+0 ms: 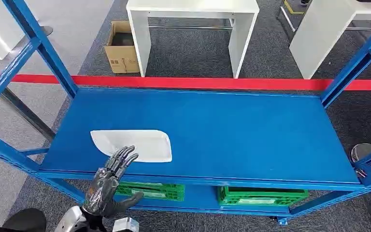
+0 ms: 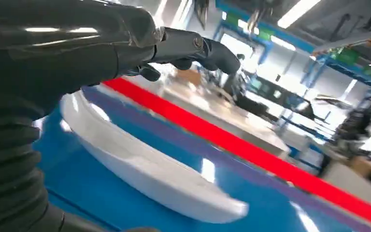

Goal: Take the parts from the cabinet and place them on the table.

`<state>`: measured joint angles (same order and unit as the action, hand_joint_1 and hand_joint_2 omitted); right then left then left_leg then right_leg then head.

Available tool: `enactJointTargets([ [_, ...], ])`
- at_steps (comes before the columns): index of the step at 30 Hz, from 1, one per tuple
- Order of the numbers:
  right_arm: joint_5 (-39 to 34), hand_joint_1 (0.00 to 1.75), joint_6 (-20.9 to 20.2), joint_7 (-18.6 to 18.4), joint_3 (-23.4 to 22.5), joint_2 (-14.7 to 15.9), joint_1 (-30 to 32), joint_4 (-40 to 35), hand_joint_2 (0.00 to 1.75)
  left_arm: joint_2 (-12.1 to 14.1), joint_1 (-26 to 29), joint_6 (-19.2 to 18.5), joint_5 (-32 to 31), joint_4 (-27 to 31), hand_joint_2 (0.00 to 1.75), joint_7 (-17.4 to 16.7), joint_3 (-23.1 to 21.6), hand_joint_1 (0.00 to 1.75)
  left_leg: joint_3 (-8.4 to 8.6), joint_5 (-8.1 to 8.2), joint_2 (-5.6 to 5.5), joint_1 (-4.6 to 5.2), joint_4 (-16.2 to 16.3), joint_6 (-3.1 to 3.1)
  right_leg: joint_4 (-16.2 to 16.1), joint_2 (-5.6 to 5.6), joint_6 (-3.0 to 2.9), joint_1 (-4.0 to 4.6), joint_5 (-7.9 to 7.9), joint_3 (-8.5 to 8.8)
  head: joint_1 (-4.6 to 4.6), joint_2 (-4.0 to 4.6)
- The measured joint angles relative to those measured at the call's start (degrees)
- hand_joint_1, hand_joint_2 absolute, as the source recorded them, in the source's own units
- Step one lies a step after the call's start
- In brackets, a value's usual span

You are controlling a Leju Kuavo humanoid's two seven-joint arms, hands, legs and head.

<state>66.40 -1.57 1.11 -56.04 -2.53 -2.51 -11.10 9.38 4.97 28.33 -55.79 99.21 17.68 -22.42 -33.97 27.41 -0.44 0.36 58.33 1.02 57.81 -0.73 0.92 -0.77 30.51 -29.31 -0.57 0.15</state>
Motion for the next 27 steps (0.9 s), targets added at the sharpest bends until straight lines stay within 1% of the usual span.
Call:
enactJointTargets([
  [2,0.35,0.00,0.02,0.00,0.00,0.17,0.01,0.00,0.00,0.00,0.40,1.94,-4.15,-0.63,1.75,-2.37,0.50,0.00,0.02,0.00,-0.01,0.00,0.00,0.00,0.00,0.00,0.00,0.00,0.00,0.03,0.00,0.00],
  [4,0.70,0.00,0.00,0.26,0.00,0.22,0.01,0.00,0.00,0.00,0.23,3.08,-7.34,-1.88,1.75,-4.42,1.03,0.00,0.09,0.00,-0.01,0.00,0.00,0.00,0.00,0.00,0.00,0.00,0.00,0.08,-0.02,0.00],
  [9,1.68,0.00,-0.39,1.36,0.13,0.37,-0.06,0.00,0.00,-0.13,-1.22,3.01,-9.39,-5.55,1.75,-7.51,2.40,0.00,0.19,0.00,0.00,-0.01,0.00,0.00,0.00,0.00,0.00,0.01,0.00,0.18,0.00,0.00],
  [13,2.38,0.00,-0.87,1.40,0.57,0.46,-0.13,0.00,0.00,-0.13,-2.25,3.38,-13.11,-7.91,1.75,-9.94,3.96,0.00,0.20,0.00,0.01,-0.01,0.00,0.00,0.00,0.00,0.00,0.01,0.00,0.19,0.00,0.00],
  [20,3.28,0.00,-0.98,1.40,0.94,0.46,-0.13,0.00,0.00,0.11,-6.05,4.78,-17.44,-12.11,1.75,-12.24,6.08,0.00,0.20,-0.01,-0.03,-0.01,0.00,0.00,0.00,0.02,0.00,0.01,0.00,0.20,0.00,0.00],
  [24,3.89,0.00,-1.01,1.64,1.12,0.46,-0.16,0.00,0.00,0.15,-9.52,5.31,-18.00,-15.30,1.75,-13.22,6.64,0.00,0.23,-0.01,-0.03,-0.01,0.00,0.00,0.01,0.02,0.01,0.01,-0.01,0.24,-0.02,0.00],
  [27,4.28,0.00,-1.18,1.79,1.44,0.50,-0.16,0.00,0.00,0.15,-11.15,5.39,-18.00,-16.91,1.75,-13.57,6.88,0.00,0.24,-0.01,-0.03,-0.01,0.00,0.00,0.01,0.02,0.01,0.01,-0.01,0.24,0.00,0.00],
])
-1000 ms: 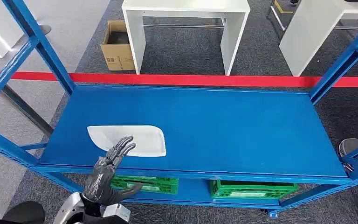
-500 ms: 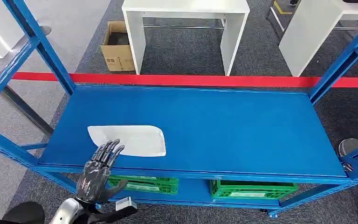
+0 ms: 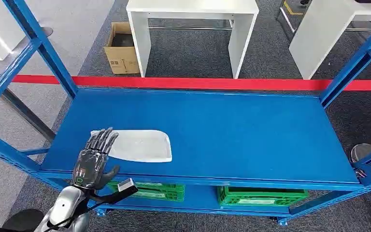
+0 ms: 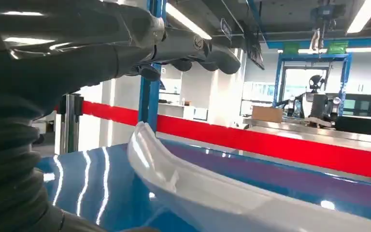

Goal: Take the parts from the cabinet and place them on the table.

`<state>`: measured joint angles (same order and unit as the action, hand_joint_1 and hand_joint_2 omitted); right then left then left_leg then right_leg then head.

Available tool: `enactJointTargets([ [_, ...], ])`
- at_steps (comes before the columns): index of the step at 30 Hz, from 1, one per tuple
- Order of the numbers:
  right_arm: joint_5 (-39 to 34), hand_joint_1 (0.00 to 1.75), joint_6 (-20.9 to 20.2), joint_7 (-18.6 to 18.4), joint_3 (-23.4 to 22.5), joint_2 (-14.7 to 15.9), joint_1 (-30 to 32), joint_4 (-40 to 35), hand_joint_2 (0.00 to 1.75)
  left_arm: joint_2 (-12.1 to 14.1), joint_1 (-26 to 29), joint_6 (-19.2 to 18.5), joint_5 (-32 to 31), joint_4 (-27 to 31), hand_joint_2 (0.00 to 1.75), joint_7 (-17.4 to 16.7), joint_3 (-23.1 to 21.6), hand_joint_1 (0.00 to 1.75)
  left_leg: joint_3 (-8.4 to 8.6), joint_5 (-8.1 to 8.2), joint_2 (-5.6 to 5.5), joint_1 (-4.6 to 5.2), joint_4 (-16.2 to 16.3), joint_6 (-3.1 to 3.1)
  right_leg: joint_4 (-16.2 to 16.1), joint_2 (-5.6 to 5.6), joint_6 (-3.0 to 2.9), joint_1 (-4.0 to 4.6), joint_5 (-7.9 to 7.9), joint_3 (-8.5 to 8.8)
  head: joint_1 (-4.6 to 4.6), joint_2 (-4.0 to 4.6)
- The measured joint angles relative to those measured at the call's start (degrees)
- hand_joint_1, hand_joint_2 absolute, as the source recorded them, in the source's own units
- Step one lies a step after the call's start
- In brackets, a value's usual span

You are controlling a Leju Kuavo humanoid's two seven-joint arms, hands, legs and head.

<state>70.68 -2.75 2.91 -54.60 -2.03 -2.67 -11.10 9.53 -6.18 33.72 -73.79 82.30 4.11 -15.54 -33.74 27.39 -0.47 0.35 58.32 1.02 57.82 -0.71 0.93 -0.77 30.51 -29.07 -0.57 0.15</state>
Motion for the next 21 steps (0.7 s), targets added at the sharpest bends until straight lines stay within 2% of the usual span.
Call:
enactJointTargets([
  [9,1.01,0.00,-0.04,0.55,0.94,0.50,-0.07,0.00,0.00,0.07,-1.94,1.75,1.38,-3.24,1.75,-0.11,0.50,0.00,-0.01,0.01,0.01,0.00,0.00,0.00,0.00,0.00,0.00,0.00,0.00,-0.01,-0.02,0.00],
  [21,1.18,0.00,-0.17,1.12,0.98,0.57,-0.13,0.00,0.00,-0.33,-3.25,1.62,1.53,-6.80,1.75,0.09,0.33,0.00,0.00,0.01,0.01,0.00,0.00,0.00,0.00,0.00,0.00,0.00,0.00,-0.02,-0.02,0.00],
])
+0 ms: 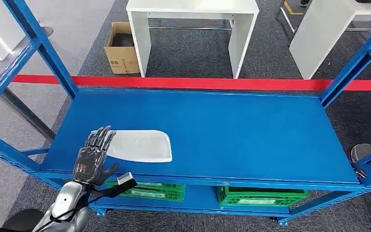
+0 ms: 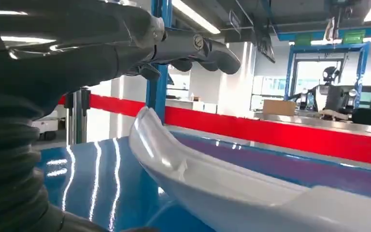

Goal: Take the parts from the cabinet and place them on the table.

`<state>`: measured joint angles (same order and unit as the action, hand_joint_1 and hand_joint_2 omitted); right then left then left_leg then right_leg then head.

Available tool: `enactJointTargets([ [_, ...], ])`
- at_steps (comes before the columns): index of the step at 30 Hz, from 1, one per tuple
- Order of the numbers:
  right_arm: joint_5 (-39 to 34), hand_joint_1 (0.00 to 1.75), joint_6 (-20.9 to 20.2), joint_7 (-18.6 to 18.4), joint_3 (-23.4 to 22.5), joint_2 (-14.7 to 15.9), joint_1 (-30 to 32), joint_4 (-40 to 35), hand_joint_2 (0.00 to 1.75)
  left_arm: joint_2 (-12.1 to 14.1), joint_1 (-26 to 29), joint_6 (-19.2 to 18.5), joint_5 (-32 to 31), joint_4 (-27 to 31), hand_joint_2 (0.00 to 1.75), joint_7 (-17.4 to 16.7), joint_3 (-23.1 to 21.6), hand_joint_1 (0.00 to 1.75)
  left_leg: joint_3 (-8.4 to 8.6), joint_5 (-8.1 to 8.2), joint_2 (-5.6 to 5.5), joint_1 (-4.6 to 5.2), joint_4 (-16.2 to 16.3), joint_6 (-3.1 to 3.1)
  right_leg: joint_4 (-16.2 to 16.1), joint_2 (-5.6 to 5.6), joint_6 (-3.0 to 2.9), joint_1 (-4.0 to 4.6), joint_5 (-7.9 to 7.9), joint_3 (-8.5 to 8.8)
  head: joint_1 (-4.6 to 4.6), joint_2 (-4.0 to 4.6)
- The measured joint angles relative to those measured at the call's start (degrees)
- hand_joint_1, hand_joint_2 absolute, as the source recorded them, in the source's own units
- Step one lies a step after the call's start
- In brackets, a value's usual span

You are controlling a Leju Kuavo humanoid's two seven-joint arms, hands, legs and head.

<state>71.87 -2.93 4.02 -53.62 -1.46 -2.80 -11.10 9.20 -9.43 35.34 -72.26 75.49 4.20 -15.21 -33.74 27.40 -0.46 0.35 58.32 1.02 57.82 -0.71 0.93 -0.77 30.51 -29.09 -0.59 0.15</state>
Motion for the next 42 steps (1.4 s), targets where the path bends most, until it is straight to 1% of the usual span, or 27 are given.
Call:
enactJointTargets([
  [7,-0.24,0.00,0.02,0.22,0.00,-0.04,-0.01,0.00,0.00,-0.50,-1.14,-0.07,-0.02,-2.18,1.75,0.35,-0.42,0.00,0.00,0.00,0.01,0.00,0.00,0.00,0.00,0.00,0.00,0.00,0.00,-0.01,0.02,0.00],
  [17,-0.55,0.00,0.37,0.55,0.00,-0.57,-0.02,0.00,0.00,-1.29,-4.25,-0.13,0.42,-5.66,1.75,1.57,-1.42,0.00,0.01,0.00,0.00,0.00,0.00,0.00,0.00,0.00,0.00,0.00,0.00,0.01,0.00,0.00],
  [22,-0.44,0.00,0.37,0.52,0.00,-0.77,-0.15,0.00,0.00,-1.42,-6.55,0.11,2.14,-8.43,1.75,2.53,-1.86,0.00,0.01,0.00,0.00,0.00,0.00,0.00,0.00,0.00,0.00,0.00,0.00,0.01,0.00,0.00],
  [27,-0.42,0.00,0.37,0.52,0.00,-0.90,-0.20,0.00,0.00,-1.44,-7.77,0.35,2.45,-10.08,1.75,2.93,-2.38,0.00,0.01,0.00,-0.01,0.00,0.00,0.00,0.00,0.00,0.00,0.00,0.00,0.01,0.00,0.00],
  [31,-0.04,0.00,0.55,0.33,0.00,-1.05,-0.33,0.00,0.00,-1.31,-9.90,1.40,5.09,-13.11,1.75,3.91,-2.95,0.00,0.02,0.00,-0.01,0.00,0.00,0.00,0.00,0.00,0.00,0.01,0.00,0.03,0.00,0.00],
  [36,-0.09,0.00,0.74,0.15,0.00,-1.18,-0.43,0.00,0.00,-1.22,-12.53,3.00,6.91,-17.51,1.75,5.42,-3.65,0.00,0.04,-0.01,-0.04,0.00,0.00,0.00,0.01,0.02,0.00,0.00,0.00,0.09,0.02,0.00],
  [42,-0.39,0.00,0.98,0.15,0.00,-1.33,-0.53,0.00,0.00,-1.20,-14.99,3.26,7.45,-20.98,1.75,6.01,-4.52,0.00,0.11,-0.01,-0.04,0.00,0.00,0.00,0.01,0.02,0.00,0.00,0.00,0.16,0.02,0.00],
])
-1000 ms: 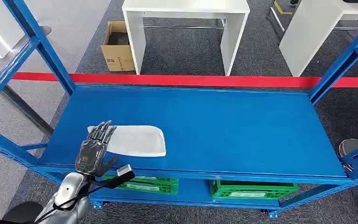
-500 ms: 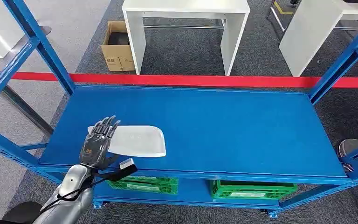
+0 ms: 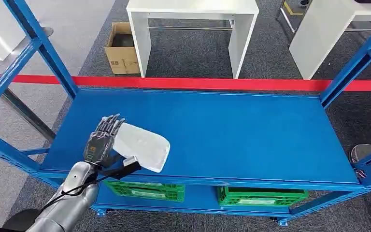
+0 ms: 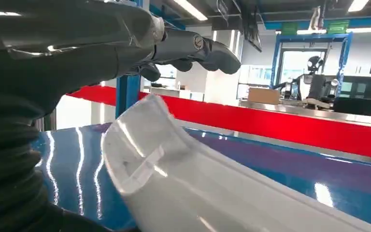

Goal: Take the parts from the cabinet and place them on the table.

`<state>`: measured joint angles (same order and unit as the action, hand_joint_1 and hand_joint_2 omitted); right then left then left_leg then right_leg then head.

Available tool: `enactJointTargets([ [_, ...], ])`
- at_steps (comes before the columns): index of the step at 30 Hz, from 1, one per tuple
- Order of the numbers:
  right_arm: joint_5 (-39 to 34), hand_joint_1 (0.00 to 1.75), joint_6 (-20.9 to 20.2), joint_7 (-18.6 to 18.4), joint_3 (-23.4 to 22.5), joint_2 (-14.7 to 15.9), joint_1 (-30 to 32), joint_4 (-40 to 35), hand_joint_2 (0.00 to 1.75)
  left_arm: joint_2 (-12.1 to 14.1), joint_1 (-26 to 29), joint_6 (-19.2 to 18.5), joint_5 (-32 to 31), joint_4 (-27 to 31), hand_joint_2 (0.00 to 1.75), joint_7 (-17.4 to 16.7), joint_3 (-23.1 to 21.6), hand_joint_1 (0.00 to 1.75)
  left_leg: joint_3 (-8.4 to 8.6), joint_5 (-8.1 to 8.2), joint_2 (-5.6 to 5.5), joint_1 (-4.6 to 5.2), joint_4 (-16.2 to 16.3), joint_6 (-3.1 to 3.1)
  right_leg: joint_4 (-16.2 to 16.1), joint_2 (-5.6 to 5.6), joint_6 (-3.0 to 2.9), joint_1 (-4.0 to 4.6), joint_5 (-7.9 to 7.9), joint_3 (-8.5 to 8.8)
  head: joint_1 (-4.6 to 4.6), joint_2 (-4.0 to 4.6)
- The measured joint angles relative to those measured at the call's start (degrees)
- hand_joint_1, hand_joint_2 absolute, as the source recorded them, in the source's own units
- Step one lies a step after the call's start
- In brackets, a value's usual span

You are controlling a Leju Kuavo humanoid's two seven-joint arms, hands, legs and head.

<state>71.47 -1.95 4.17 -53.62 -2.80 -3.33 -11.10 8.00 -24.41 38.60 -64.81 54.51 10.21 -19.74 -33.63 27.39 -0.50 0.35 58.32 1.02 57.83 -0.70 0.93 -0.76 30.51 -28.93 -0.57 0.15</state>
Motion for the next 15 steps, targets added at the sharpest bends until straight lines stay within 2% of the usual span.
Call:
enactJointTargets([
  [10,0.00,0.00,0.02,0.11,-0.02,-0.09,0.00,0.00,0.00,0.00,-0.97,0.15,0.04,-1.46,1.75,0.00,-0.44,0.02,0.13,0.00,0.00,0.00,0.00,0.00,0.00,0.00,0.00,0.00,0.00,0.12,-0.02,0.00],
  [11,0.00,0.00,0.02,0.24,-0.02,-0.09,-0.01,0.00,0.00,0.02,-1.05,0.15,0.09,-1.59,1.75,0.00,-0.48,1.57,0.13,0.00,0.00,0.00,0.00,0.00,0.00,0.00,0.00,0.00,0.00,0.13,0.00,0.00],
  [15,0.00,0.00,0.02,1.09,-0.02,-0.09,0.01,0.00,0.00,0.44,-0.82,-0.20,0.87,-1.94,1.75,-0.04,-0.81,1.75,0.14,0.00,0.01,0.00,0.00,0.00,0.00,0.00,0.00,0.01,0.00,0.12,-0.02,0.00],
])
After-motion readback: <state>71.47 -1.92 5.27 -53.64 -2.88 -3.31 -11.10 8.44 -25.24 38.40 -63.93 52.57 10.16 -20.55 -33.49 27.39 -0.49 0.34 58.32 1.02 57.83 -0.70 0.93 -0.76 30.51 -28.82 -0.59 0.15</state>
